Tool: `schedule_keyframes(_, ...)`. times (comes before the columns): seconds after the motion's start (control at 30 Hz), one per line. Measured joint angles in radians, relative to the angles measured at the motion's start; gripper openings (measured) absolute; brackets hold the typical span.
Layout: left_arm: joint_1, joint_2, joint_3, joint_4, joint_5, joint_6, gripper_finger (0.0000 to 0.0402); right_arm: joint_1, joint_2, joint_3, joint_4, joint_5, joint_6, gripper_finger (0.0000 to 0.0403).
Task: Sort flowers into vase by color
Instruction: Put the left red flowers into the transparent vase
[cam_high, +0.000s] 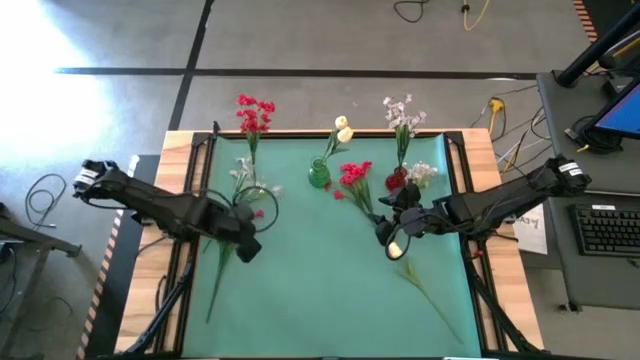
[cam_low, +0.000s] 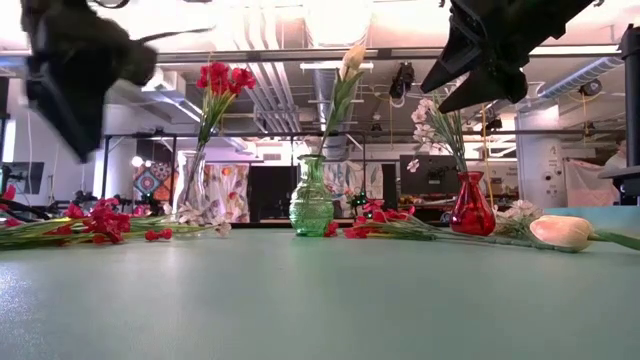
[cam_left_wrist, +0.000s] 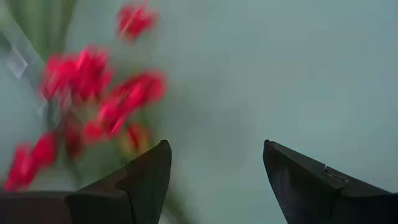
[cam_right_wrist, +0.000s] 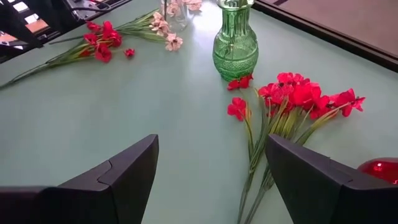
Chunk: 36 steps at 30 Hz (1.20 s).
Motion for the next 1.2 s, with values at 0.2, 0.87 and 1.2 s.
schedule_keyframes(0.2,-0.075,0.087,0.000,-0.058,0.044,-0.157,0.0241,0.000,-0.007,0.000,0.001,-0.002,0.000,0.0286)
schedule_keyframes(0.87,-0.137,0.215,-0.152,0.017,0.134,-0.372,0.0206,0.000,-0.007,0.000,-0.007,-0.010,-0.015,0.0289)
schedule_keyframes(1.2,-0.144,0.207,-0.245,0.115,0.134,-0.411,0.0189,0.000,-0.007,0.000,-0.007,-0.010,-0.018,0.0291)
